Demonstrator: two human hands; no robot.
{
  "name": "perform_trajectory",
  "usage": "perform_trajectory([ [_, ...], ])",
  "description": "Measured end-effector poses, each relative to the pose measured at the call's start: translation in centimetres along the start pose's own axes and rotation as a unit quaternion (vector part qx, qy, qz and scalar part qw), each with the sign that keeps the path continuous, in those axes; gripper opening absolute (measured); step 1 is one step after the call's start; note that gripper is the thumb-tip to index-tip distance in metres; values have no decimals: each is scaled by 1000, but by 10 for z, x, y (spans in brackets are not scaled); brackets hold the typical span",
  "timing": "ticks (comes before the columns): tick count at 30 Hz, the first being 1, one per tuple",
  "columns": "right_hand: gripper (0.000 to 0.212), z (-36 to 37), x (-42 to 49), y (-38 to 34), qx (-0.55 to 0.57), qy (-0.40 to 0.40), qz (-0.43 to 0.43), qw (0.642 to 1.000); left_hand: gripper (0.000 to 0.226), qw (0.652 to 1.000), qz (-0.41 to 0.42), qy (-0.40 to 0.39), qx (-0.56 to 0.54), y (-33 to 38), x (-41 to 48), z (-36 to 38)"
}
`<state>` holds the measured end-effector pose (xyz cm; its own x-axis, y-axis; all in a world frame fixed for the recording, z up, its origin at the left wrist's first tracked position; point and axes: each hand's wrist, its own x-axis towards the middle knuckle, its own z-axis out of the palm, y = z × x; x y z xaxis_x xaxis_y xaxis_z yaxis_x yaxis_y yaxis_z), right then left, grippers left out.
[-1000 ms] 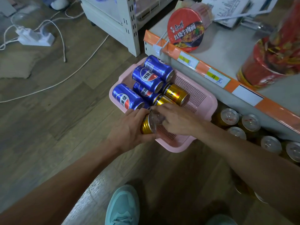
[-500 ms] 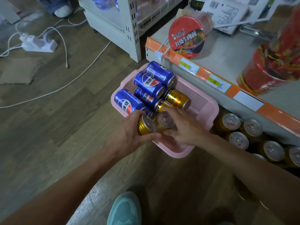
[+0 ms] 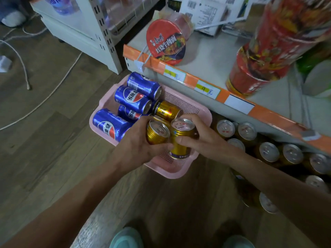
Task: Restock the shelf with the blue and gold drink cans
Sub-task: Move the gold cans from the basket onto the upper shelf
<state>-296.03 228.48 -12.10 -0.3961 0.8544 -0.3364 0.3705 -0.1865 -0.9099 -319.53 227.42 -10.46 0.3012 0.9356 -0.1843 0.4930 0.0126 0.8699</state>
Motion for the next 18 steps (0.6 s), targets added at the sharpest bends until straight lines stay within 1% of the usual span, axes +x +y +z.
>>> perform_trajectory([
  [4, 47, -1, -13, -1, 99, 57, 36, 993, 61, 999, -47, 14, -13, 22, 8, 7],
  [6, 54, 0, -25, -7, 150, 86, 69, 983, 57, 997, -73, 18, -26, 38, 8, 9],
  [7, 56, 0, -33, -15, 180, 102, 87, 975, 58, 996, -87, 17, -29, 46, 6, 9],
  [9, 51, -3, -53, -33, 232, 119, 112, 959, 64, 993, -112, 14, -28, 70, -1, 7],
  [11, 50, -8, -77, -53, 259, 132, 150, 945, 72, 990, -137, 8, -19, 99, -11, 2],
  [13, 50, -12, -103, -80, 290, 163, 175, 927, 79, 988, -151, -6, -17, 133, -23, -5],
  [16, 49, -19, -146, -131, 327, 219, 197, 898, 78, 984, -177, -26, -18, 197, -43, -20],
  [18, 39, -28, -177, -179, 334, 254, 207, 884, 75, 979, -195, -46, -35, 247, -57, -33],
])
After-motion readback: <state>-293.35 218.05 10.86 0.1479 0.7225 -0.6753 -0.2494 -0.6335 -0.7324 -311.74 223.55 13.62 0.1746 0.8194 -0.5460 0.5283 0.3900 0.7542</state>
